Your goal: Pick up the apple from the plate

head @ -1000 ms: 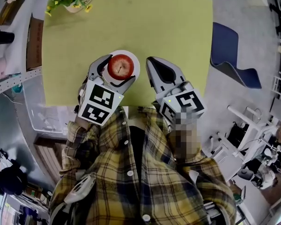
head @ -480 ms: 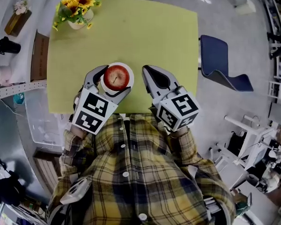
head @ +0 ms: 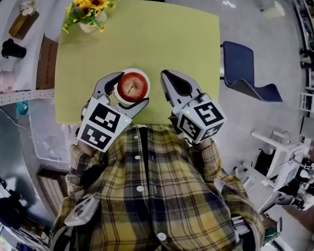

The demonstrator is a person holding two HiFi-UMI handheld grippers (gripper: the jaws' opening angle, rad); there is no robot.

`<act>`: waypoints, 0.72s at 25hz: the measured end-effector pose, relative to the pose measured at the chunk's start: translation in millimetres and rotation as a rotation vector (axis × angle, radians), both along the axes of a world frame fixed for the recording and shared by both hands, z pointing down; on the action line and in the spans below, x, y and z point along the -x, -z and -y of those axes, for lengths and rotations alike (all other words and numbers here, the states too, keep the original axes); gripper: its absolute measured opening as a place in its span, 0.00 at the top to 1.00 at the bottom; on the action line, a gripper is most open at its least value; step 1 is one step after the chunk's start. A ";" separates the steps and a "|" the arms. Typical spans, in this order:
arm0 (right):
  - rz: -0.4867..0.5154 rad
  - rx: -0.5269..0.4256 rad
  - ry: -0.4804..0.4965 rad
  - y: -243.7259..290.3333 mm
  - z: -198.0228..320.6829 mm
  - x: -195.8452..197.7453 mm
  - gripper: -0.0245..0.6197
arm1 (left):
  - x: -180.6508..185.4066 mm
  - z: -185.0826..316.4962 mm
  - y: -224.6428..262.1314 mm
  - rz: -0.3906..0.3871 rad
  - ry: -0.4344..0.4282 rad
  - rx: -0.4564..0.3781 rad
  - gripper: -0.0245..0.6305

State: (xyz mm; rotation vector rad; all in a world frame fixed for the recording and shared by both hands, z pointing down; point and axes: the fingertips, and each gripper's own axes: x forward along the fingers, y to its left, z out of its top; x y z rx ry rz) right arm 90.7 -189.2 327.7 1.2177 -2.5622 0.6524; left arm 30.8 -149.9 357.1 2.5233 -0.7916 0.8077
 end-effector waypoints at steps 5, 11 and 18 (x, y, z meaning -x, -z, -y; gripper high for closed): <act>-0.013 -0.003 0.004 0.3 -2.0 -0.1 0.97 | 0.8 -0.6 0.4 -0.013 0.009 0.007 0.33; 0.008 0.013 -0.008 -4.8 -2.9 -0.6 0.97 | 4.6 -0.4 -7.8 -0.025 0.020 0.028 0.33; -0.005 0.021 0.010 -7.9 -4.6 0.9 0.97 | 5.4 0.2 -11.4 -0.035 0.030 0.043 0.33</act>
